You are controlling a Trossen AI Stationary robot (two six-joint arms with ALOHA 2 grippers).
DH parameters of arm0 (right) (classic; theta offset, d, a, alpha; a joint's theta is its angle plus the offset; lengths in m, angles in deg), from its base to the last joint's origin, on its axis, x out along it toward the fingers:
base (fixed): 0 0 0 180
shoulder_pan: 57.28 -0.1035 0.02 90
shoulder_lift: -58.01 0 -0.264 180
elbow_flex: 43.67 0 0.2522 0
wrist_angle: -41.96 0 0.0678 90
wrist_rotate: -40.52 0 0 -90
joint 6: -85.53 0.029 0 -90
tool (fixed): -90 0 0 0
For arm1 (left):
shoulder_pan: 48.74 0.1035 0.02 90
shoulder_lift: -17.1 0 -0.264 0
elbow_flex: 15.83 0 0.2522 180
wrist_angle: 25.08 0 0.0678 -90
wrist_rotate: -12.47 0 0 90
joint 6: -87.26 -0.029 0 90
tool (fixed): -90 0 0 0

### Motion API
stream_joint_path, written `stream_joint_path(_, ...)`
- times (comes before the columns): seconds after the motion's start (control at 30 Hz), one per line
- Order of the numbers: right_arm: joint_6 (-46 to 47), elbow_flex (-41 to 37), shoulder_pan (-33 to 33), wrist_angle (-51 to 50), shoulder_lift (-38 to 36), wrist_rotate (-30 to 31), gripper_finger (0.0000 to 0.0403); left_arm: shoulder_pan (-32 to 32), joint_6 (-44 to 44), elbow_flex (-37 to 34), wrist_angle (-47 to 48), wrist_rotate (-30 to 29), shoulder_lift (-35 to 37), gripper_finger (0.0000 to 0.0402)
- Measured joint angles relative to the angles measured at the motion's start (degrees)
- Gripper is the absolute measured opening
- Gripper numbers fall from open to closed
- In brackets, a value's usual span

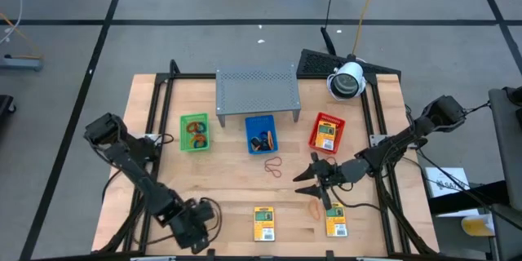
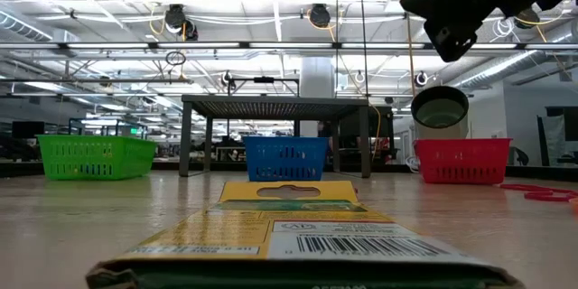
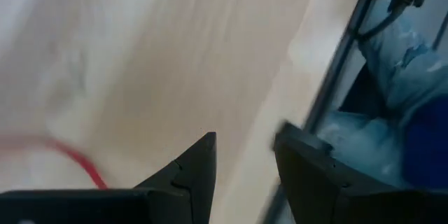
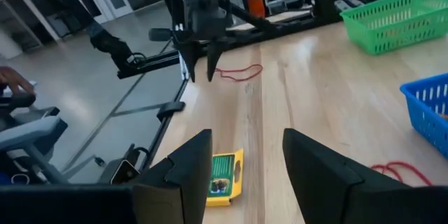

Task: Pick & Place Office Desk Supplies
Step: Put the red rubber band into the blue bin

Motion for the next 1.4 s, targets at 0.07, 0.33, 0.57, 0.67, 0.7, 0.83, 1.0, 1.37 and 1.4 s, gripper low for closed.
stream_joint_path(0.07, -0.53, 0.0, 0.0, 0.4, -0.02, 0.0, 0.0164, -1.76, 5.65, 0.0, 0.03, 0.11, 0.0, 0.0152)
stream_joint_path(0.33, 0.74, 0.0, -1.71, -1.49, -0.02, -0.06, 0.0164, -6.35, 23.83, 0.0, 11.38, -1.25, 0.0, 0.0152)
stream_joint_path(0.57, 0.58, 0.0, -2.0, -0.23, -0.02, 0.0, 0.0164, -6.64, 26.64, 0.0, 13.28, -3.77, 0.0, 0.0152)
stream_joint_path(0.67, 0.26, 0.0, -1.61, 0.4, -0.02, -0.02, 0.0164, -6.02, 26.62, 0.02, 13.24, -4.83, -0.41, 0.0152)
stream_joint_path(0.7, 0.14, 0.0, -1.49, 0.7, -0.02, 0.0, 0.0164, -5.71, 26.62, 0.02, 13.25, -4.77, -0.62, 0.0152)
stream_joint_path(0.83, 0.25, 0.0, -1.16, 0.76, -0.02, 0.0, 0.0164, -4.93, 26.6, 0.02, 13.27, -4.81, -0.7, 0.0152)
stream_joint_path(1.0, 0.3, 0.0, -1.18, 0.76, -0.02, -0.02, 0.0164, -4.31, 26.6, 0.02, 14.24, -4.77, -0.7, 0.0152)
stream_joint_path(1.37, 0.04, 0.0, -1.18, 0.69, -0.02, -0.02, 0.0164, -4.29, 28.42, 0.02, 14.84, -1.85, -0.7, 0.0152)
stream_joint_path(1.4, 0.04, 0.0, -1.18, 0.69, -0.02, -0.01, 0.0164, -4.3, 28.51, 0.02, 14.82, -1.38, -0.7, 0.0152)
